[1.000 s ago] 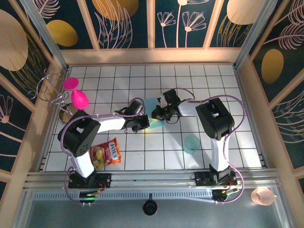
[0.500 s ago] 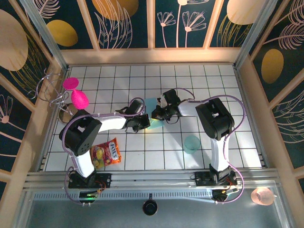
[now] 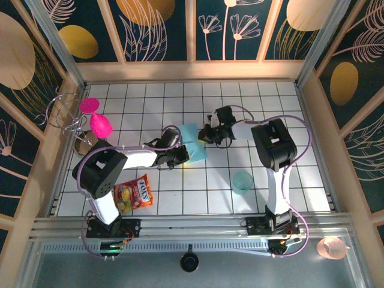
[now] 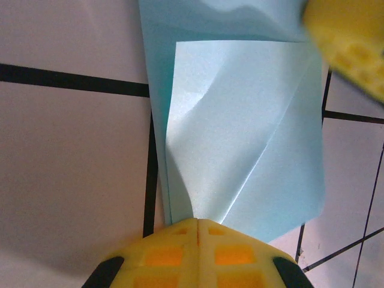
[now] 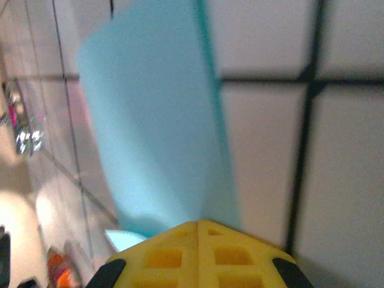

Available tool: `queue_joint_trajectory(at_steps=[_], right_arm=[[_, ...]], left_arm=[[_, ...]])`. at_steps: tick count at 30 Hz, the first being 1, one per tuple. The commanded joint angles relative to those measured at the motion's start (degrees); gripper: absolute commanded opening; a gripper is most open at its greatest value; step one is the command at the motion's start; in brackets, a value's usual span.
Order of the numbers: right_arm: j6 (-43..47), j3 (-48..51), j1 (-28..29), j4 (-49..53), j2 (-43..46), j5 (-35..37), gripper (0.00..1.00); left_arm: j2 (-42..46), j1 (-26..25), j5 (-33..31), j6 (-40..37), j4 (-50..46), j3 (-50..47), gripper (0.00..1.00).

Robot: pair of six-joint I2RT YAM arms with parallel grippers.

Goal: Fold a paper plane with a square sheet of paper (pick it up from the middle)
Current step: Fold the triangle a second time at the center of the table.

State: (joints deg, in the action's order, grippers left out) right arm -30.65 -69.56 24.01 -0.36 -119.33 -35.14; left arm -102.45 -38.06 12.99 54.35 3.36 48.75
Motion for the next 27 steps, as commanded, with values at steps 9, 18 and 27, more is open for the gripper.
queue_joint_trajectory(at_steps=[9, 18, 27], right_arm=[[4.27, 2.93, 2.7, 4.82, 10.79, 7.73, 0.03], [0.88, 5.32, 9.91, 4.94, 8.35, 6.01, 0.0], [-0.05, 5.08, 11.5, 6.24, 6.23, 6.55, 0.0]], left_arm=[[-1.65, -0.42, -0.95, -0.46, -10.48, -0.44, 0.0], [-1.65, -0.35, -1.02, -0.68, -10.14, 0.12, 0.0], [-1.5, -0.41, -0.95, -0.66, -10.03, 0.12, 0.0]])
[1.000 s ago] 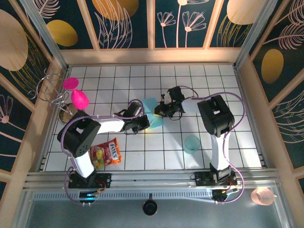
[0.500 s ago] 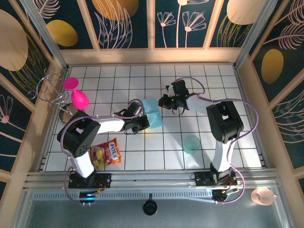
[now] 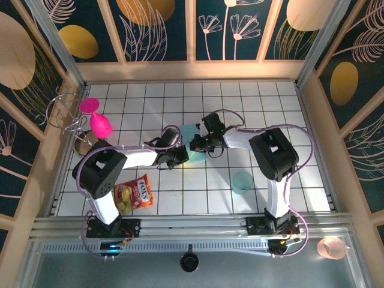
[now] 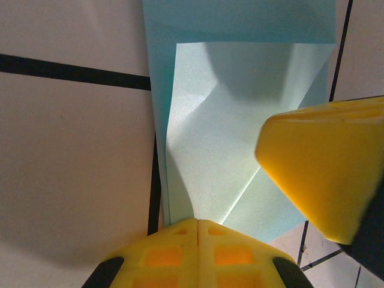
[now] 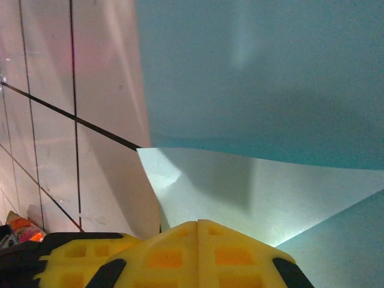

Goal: Fold a paper plane with a square sheet of paper (pick it up from the middle)
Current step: Fold the triangle a second time at the center of the table.

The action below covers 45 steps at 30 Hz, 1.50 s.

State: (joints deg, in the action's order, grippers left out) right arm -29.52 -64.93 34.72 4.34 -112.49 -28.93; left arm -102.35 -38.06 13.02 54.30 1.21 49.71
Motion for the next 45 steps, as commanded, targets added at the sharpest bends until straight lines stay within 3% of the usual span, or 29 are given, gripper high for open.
queue_joint_trajectory(at_steps=[1, 8, 16, 26, 31, 37, 45], right_arm=[[-1.27, 0.87, 0.94, 1.66, -0.3, 0.59, 0.0], [-0.81, 2.35, 2.02, 1.73, 0.5, -1.83, 0.0], [-1.66, 1.74, 1.05, 3.06, -1.13, 2.0, 0.0], [-1.96, -3.79, -9.98, 3.25, -5.46, 4.53, 0.0], [-0.57, -5.68, -12.65, 4.58, -2.28, 5.54, 0.0], [-1.97, 0.11, -12.5, 0.29, 5.16, 0.55, 0.0], [-6.3, 6.39, -9.89, -3.46, 8.2, -5.06, 0.2]], left_arm=[[-1.62, -0.43, -0.85, -0.69, -7.94, -0.85, 0.0], [-1.67, -0.41, -0.75, -0.66, -7.59, -1.09, 0.0], [-1.33, -0.33, -1.13, -0.38, -7.71, -1.72, 0.0], [-0.85, -0.33, -1.5, -0.43, -8.33, -3.15, 0.0], [0.53, -0.42, -0.92, -1.89, -7.73, 0.23, 0.0], [3.5, -0.32, -0.17, -1.86, -1.75, 4.64, 0.01], [0.66, 0.31, -4.16, -2.27, -2.03, 8.68, 0.12]])
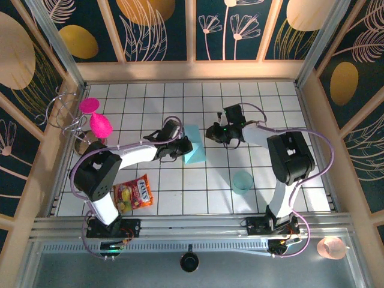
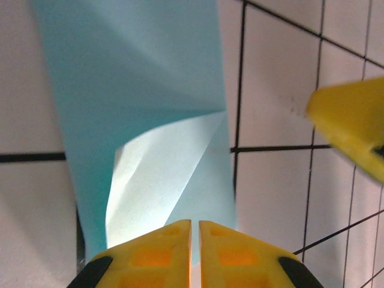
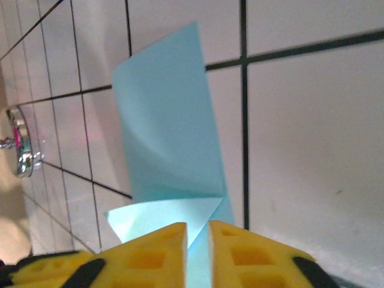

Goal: Fold a paper plane with a square sheet of paper (pick it up from the middle)
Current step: Fold the triangle a second time at the center of the table, then turn over the paper at the center of the table.

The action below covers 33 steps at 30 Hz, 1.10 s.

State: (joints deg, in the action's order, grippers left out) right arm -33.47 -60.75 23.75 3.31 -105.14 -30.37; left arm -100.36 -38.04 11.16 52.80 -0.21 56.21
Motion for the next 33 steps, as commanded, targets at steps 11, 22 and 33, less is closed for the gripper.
queue_joint_trajectory(at_steps=[11, 22, 33], right_arm=[[-9.07, 3.82, 4.22, -5.29, -1.32, -3.65, 0.38], [-9.94, 3.09, 4.9, -4.16, -2.89, -2.15, 0.38], [-10.21, 2.0, 5.17, -3.55, -3.5, -1.1, 0.35]], left_arm=[[-5.68, 2.26, -4.87, -0.65, -1.64, 4.01, 0.15], [-7.48, 3.23, -4.7, -0.24, -0.88, 1.81, 0.15], [-8.38, 3.54, -4.08, 0.78, 1.09, -0.2, 0.15]])
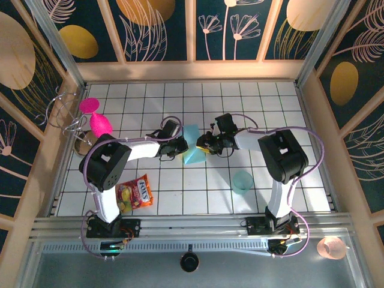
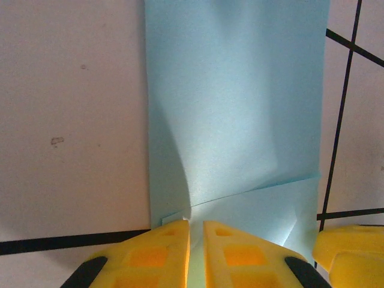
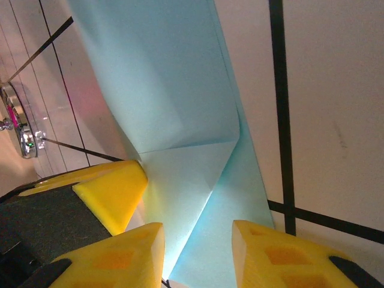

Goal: Fold a paper plane with a square sheet of paper (pick it up from the middle)
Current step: Turn over the paper at the center of the table.

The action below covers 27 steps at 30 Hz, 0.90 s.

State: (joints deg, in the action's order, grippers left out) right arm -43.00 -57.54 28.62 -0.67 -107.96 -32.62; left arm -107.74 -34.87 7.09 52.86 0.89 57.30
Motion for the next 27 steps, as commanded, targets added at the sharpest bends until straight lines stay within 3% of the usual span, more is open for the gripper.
queue_joint_trajectory(at_steps=[1, 17, 27], right_arm=[[-0.63, -1.42, 0.29, 0.4, -0.82, 1.08, 0.34], [-0.41, -3.9, 1.0, -0.29, -4.11, 0.22, 0.28], [-3.54, -0.49, 0.83, -8.6, -3.51, -4.75, 0.26]], left_arm=[[-0.83, 0.38, -0.1, 0.79, 0.07, -1.25, 0.15], [-0.54, 0.35, 0.74, 1.2, 1.14, -3.42, 0.15], [0.0, 0.37, 0.74, 1.33, 1.31, -3.47, 0.14]])
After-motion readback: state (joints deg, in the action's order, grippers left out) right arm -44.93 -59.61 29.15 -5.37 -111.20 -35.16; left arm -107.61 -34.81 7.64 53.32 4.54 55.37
